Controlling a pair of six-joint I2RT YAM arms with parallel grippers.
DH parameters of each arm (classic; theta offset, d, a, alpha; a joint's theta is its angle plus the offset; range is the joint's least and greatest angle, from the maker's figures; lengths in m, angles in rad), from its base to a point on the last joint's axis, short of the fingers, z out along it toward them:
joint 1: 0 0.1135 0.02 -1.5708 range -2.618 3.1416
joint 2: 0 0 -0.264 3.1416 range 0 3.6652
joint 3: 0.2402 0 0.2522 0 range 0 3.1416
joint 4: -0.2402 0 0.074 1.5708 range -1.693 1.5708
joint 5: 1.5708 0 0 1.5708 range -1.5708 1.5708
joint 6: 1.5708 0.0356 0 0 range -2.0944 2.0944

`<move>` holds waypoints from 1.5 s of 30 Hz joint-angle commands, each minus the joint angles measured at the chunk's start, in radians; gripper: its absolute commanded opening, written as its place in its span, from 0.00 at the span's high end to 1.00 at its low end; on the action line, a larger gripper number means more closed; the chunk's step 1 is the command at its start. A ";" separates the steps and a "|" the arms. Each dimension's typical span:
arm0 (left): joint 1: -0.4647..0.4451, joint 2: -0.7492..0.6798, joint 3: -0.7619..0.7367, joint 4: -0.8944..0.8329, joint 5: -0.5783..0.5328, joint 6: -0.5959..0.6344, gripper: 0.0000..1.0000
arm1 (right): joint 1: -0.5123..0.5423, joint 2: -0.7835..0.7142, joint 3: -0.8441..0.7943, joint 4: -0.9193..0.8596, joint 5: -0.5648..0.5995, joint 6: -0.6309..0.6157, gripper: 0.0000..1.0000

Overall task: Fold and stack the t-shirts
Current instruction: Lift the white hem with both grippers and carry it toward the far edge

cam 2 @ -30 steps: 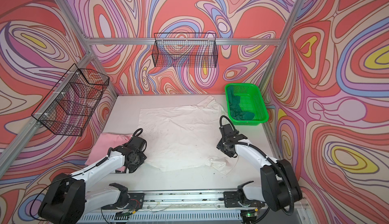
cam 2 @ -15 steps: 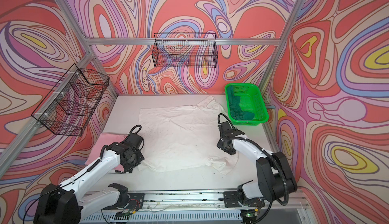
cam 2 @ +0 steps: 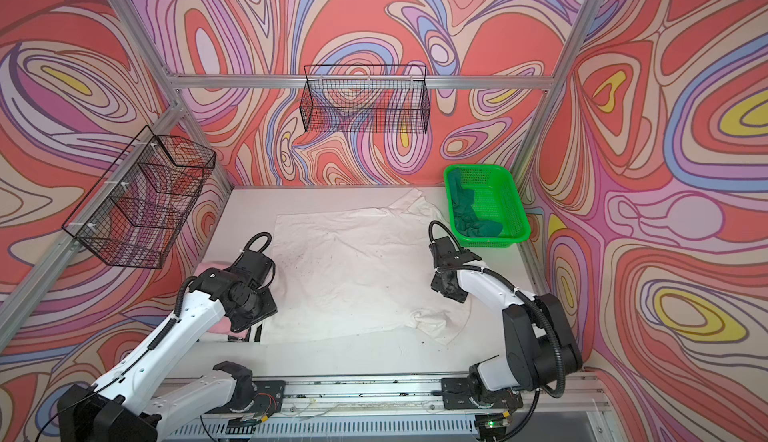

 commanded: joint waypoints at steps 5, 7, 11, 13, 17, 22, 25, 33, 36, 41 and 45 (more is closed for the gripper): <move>0.006 0.049 0.027 0.090 0.077 0.004 0.42 | -0.012 0.107 0.037 0.024 0.002 0.038 0.45; 0.004 0.101 0.040 0.140 0.081 0.013 0.40 | -0.017 0.124 0.020 0.058 -0.041 0.053 0.45; 0.002 0.193 0.057 0.212 0.106 0.031 0.35 | -0.018 0.174 -0.007 0.053 -0.046 0.097 0.45; 0.000 0.221 0.061 0.237 0.123 0.033 0.33 | -0.025 0.177 -0.033 0.039 -0.028 0.132 0.45; -0.011 0.250 0.068 0.255 0.130 0.039 0.30 | -0.064 0.172 -0.088 0.002 -0.043 0.191 0.45; -0.014 0.262 0.067 0.260 0.143 0.035 0.20 | -0.107 0.120 -0.157 -0.020 -0.068 0.230 0.48; -0.015 0.253 0.066 0.249 0.146 0.036 0.13 | -0.112 0.080 -0.181 -0.041 -0.070 0.231 0.48; -0.033 0.180 0.005 0.254 0.187 0.001 0.11 | -0.113 -0.058 -0.260 -0.137 -0.079 0.228 0.51; -0.040 0.157 -0.020 0.260 0.194 -0.016 0.03 | -0.106 -0.152 -0.296 -0.146 -0.119 0.254 0.53; -0.041 0.157 -0.021 0.270 0.188 -0.021 0.02 | -0.100 -0.230 -0.293 -0.177 -0.143 0.265 0.53; -0.040 0.205 0.082 0.258 0.153 -0.009 0.00 | -0.099 -0.248 -0.144 -0.257 -0.058 0.238 0.48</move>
